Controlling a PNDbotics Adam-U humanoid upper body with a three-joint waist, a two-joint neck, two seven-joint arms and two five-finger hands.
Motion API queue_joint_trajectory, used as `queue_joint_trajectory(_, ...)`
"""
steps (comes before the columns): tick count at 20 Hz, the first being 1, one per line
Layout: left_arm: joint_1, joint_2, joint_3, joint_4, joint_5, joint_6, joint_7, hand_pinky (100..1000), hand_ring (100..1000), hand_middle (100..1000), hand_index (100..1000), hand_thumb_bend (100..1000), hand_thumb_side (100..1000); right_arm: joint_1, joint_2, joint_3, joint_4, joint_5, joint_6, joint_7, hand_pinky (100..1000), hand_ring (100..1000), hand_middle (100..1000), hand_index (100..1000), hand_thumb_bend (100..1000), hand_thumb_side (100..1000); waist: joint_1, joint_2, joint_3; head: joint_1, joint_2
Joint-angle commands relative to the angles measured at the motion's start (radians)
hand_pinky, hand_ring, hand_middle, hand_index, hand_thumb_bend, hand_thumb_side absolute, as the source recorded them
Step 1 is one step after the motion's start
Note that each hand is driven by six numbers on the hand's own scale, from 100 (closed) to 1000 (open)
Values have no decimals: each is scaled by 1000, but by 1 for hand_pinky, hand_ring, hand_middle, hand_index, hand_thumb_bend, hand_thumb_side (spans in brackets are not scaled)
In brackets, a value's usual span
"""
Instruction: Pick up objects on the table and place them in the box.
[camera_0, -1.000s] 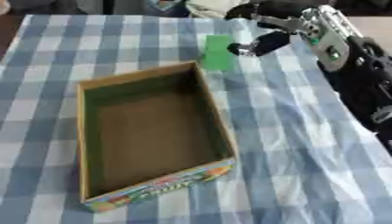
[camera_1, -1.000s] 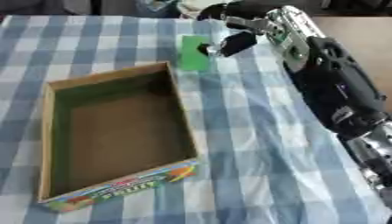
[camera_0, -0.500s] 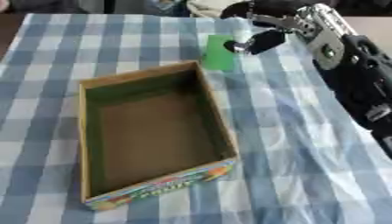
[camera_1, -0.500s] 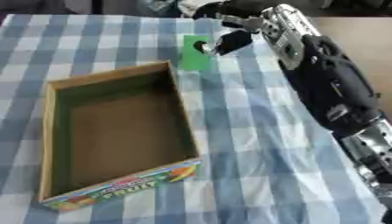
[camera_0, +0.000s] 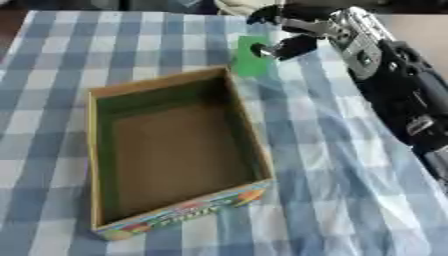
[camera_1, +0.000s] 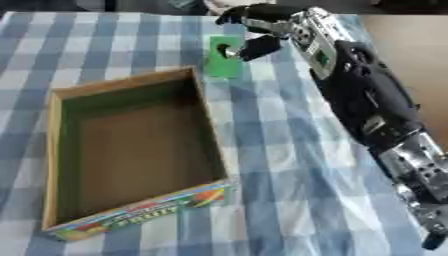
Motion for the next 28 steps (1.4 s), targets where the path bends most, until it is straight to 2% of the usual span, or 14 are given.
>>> queue_joint_trajectory(1,-13,9,3,-19,7,-2,-6,822,662,656,833,100,671,-21,-13,-10,1,4,-3,2,867,947,976,1000,181,912,5,-14,-1,-2,8)
queue_joint_trajectory(17,-10,3,4,-17,6,-6,-19,829,670,664,835,100,674,-16,5,-12,42,44,-5,-3,866,937,972,1000,167,942,14,-4,0,2,7)
queue_joint_trajectory(21,-10,1,4,-17,5,-6,-20,830,671,665,835,100,674,-15,9,-12,46,51,-8,-8,856,910,953,1000,168,915,15,-2,-2,2,7)
queue_joint_trajectory(23,-10,1,4,-16,5,-6,-21,830,671,666,836,100,675,-15,11,-13,45,52,-10,-17,837,881,926,997,171,879,15,-2,-3,1,7)
queue_joint_trajectory(25,-9,1,4,-16,5,-6,-22,830,671,666,836,100,674,-13,11,-14,43,54,-12,-30,809,841,891,1000,181,783,15,-2,-4,2,7)
queue_joint_trajectory(27,-9,0,5,-16,4,-6,-21,830,671,666,836,100,675,-11,12,-14,40,59,-14,-48,801,825,874,1000,182,739,16,-1,-5,3,6)
queue_joint_trajectory(28,-9,0,5,-16,4,-6,-22,831,672,667,836,100,674,-11,12,-15,38,61,-13,-59,784,791,839,1000,179,623,16,-1,-6,3,6)
